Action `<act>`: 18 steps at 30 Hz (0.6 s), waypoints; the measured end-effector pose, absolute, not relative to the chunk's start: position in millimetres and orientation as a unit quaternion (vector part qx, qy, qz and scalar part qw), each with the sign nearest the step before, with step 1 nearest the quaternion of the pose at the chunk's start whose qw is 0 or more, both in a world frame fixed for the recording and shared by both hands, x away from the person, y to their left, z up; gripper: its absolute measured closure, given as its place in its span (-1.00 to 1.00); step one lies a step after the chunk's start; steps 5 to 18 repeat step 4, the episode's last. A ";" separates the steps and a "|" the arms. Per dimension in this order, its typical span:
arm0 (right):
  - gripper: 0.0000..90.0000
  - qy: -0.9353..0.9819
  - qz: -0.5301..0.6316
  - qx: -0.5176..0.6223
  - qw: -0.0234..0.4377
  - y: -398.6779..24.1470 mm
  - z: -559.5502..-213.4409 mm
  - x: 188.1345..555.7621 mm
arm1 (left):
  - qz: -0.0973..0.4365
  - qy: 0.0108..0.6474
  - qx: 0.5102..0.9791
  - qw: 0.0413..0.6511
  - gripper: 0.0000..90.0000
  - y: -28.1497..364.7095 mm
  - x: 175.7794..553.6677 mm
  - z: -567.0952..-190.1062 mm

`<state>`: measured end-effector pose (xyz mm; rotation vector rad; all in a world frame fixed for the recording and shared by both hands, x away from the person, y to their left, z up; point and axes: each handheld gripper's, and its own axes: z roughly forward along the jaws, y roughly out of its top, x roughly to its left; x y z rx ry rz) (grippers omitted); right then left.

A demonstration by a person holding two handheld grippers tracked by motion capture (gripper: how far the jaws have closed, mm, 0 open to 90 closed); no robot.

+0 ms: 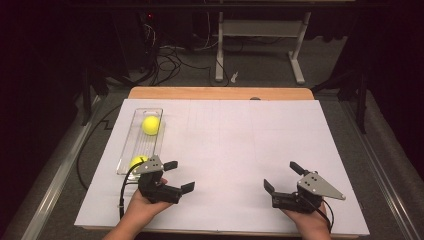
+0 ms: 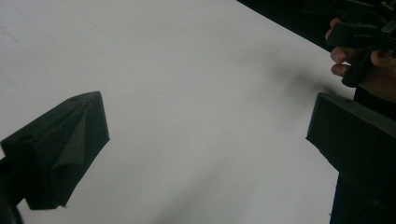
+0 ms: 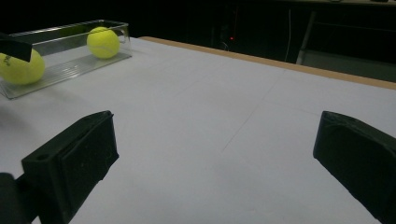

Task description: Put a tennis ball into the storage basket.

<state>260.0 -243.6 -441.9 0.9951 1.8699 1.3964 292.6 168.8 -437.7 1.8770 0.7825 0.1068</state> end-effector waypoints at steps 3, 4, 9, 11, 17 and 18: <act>-0.99 0.704 0.527 0.372 0.298 -243.1 -441.0 259.6 | 0.048 0.324 0.788 0.522 -0.99 166.5 291.8 -438.5; -0.99 0.704 0.527 0.372 0.298 -242.9 -440.7 259.6 | 0.050 0.322 0.789 0.520 -0.99 166.1 291.5 -438.7; -0.99 0.704 0.527 0.372 0.298 -242.9 -440.7 259.6 | 0.050 0.322 0.789 0.520 -0.99 166.1 291.5 -438.7; -0.99 0.704 0.527 0.372 0.298 -242.9 -440.7 259.6 | 0.050 0.322 0.789 0.520 -0.99 166.1 291.5 -438.7; -0.99 0.704 0.527 0.372 0.298 -242.9 -440.7 259.6 | 0.050 0.322 0.789 0.520 -0.99 166.1 291.5 -438.7; -0.99 0.704 0.527 0.372 0.298 -242.9 -440.7 259.6 | 0.050 0.322 0.789 0.520 -0.99 166.1 291.5 -438.7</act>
